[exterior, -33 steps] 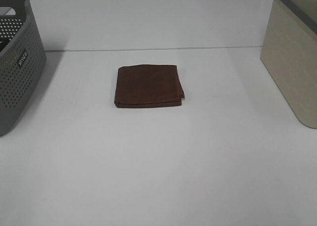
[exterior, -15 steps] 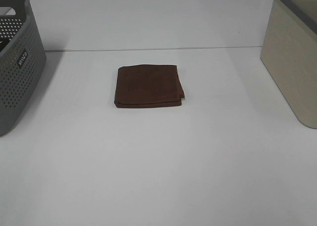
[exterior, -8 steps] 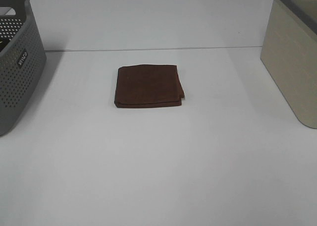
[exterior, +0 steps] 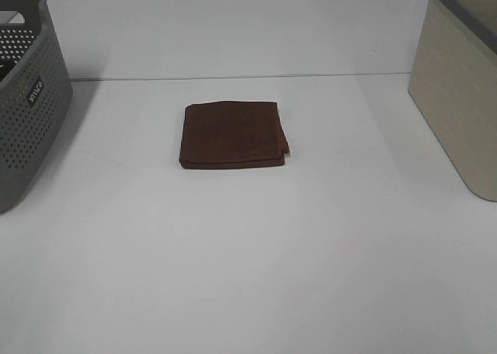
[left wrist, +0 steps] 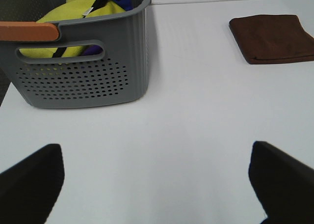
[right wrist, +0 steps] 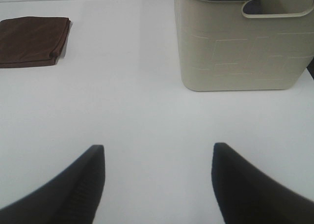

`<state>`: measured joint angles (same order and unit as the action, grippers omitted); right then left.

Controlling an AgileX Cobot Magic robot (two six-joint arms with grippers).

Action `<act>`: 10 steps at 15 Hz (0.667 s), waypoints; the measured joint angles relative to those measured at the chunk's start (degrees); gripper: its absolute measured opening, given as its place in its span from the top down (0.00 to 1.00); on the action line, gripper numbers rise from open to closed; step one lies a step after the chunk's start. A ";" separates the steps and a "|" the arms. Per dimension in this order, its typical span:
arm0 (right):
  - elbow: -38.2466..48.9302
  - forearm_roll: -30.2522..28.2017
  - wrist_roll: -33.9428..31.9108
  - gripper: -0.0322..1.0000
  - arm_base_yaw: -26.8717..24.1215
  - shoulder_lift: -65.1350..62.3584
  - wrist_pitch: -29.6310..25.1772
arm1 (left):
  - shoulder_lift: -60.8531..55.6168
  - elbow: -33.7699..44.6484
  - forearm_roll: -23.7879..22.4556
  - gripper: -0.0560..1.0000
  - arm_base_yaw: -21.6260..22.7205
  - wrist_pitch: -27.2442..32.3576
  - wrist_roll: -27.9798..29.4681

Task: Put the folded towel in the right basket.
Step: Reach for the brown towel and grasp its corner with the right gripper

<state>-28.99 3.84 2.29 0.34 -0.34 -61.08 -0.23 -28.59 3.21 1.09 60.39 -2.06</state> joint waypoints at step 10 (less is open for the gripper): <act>0.00 0.00 0.00 0.38 0.00 0.00 0.00 | 0.00 0.00 0.00 0.03 0.00 0.00 0.00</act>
<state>-28.99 3.84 2.29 0.34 -0.34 -61.08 -0.23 -28.59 3.21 1.09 60.39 -2.06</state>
